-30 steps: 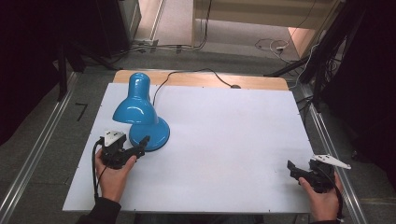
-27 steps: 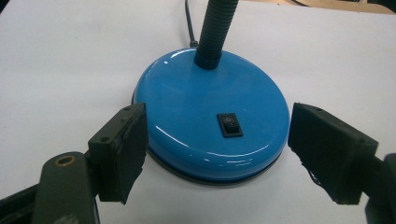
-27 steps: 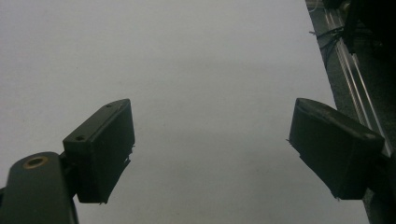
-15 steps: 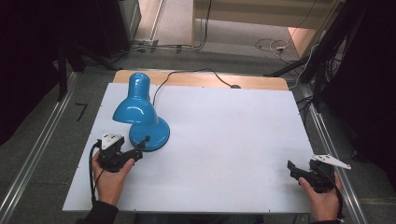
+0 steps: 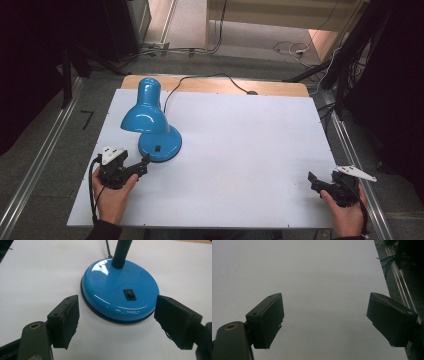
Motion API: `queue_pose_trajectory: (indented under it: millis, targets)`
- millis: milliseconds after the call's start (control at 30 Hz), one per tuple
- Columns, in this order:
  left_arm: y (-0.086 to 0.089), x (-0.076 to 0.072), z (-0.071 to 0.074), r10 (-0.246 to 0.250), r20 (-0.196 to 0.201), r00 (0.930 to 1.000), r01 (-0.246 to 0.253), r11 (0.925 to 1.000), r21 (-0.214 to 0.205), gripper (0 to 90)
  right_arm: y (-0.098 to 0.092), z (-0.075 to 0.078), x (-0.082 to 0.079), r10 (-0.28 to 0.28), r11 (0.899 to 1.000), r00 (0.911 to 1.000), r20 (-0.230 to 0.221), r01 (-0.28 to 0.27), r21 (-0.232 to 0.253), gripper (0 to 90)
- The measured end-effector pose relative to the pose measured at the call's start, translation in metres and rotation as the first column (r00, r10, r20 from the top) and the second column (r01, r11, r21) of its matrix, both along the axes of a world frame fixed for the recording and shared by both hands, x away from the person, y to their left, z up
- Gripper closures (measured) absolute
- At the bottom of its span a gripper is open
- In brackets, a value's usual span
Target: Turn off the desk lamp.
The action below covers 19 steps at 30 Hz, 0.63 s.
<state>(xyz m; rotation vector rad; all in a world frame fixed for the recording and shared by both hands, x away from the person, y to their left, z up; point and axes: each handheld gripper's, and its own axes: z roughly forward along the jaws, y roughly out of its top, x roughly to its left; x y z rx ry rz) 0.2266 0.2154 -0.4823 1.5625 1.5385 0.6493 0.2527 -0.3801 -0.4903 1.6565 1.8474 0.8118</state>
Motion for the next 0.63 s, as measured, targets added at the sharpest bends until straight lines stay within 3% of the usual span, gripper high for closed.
queue_pose_trajectory:
  millis: [400,533,633]
  targets:
    - [0.016,-0.014,-0.002,0.039,-0.013,0.9991,-0.039,0.9992,0.002,20.7,0.000,0.000,0.000,0.002,1.000,1.0000,0.000,-0.002,-0.001,12.7]
    - [0.023,-0.017,-0.007,0.071,-0.040,0.9967,-0.070,0.9974,0.013,17.9,0.001,0.001,-0.001,-0.002,1.000,1.0000,0.002,0.002,0.003,12.6]
    - [0.026,-0.018,-0.014,0.081,-0.085,0.9930,-0.079,0.9964,0.032,12.6,0.000,0.001,-0.001,-0.001,1.000,1.0000,0.005,0.001,0.000,12.7]
